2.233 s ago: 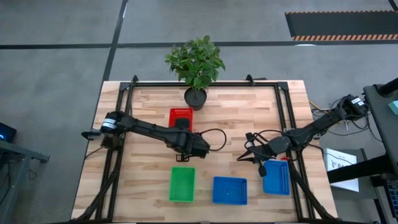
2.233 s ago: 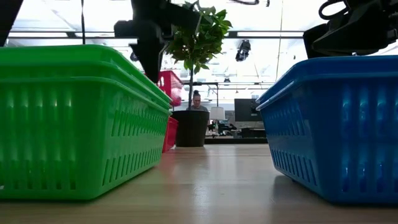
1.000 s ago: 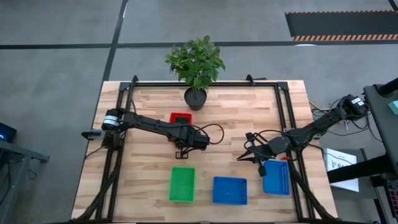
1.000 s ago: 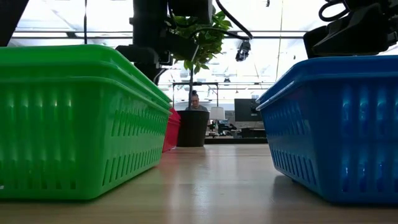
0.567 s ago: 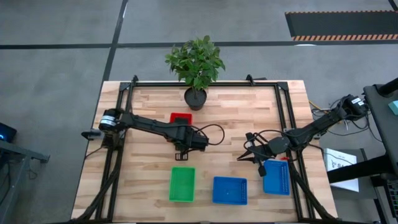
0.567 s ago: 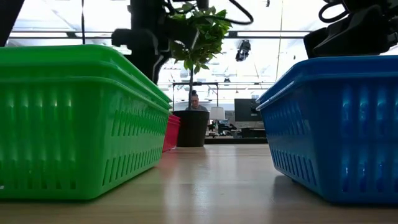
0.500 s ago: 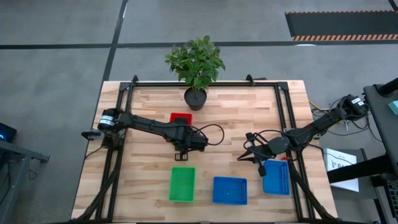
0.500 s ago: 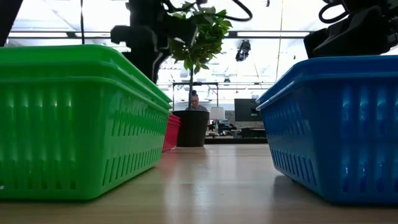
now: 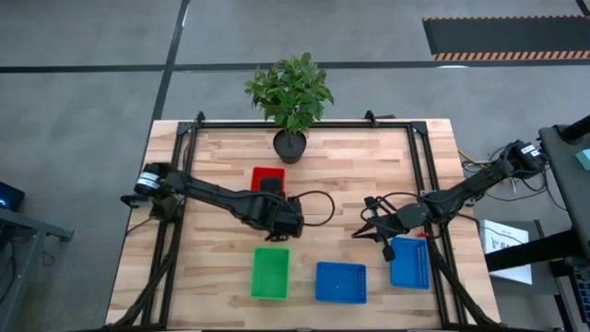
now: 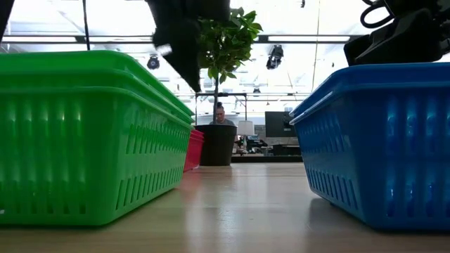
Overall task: Stack baskets by color
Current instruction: Stack the right blue basket on top of the left blue baskets
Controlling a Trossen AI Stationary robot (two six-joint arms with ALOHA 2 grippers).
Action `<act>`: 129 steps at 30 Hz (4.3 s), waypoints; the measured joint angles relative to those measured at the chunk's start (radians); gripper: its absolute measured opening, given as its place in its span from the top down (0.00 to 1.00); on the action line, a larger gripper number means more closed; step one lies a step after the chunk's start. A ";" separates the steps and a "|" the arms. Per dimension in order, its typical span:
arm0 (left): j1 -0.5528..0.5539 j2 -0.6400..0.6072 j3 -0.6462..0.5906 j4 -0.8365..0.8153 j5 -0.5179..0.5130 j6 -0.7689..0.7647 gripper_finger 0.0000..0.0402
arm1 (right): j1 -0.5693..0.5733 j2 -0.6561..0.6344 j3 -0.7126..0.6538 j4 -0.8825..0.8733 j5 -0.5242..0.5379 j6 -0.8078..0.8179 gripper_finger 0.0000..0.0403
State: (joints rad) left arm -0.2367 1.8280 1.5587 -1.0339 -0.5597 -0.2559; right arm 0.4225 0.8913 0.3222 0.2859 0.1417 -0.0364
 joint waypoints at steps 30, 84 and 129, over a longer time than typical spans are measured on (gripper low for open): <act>-0.135 -0.176 -0.256 0.787 -0.113 0.210 0.71 | 0.000 0.000 -0.001 0.015 0.018 0.097 0.98; -0.237 -0.491 -0.699 1.382 -0.132 0.684 0.71 | 0.315 0.570 0.903 -1.579 -0.226 1.637 0.54; -0.240 -0.492 -0.699 1.383 -0.139 0.678 0.71 | 0.319 0.580 0.868 -1.527 -0.169 1.632 0.97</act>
State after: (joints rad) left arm -0.4767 1.3365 0.8593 0.3492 -0.6983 0.4221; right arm 0.7410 1.4718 1.1899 -1.2410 -0.0278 1.5951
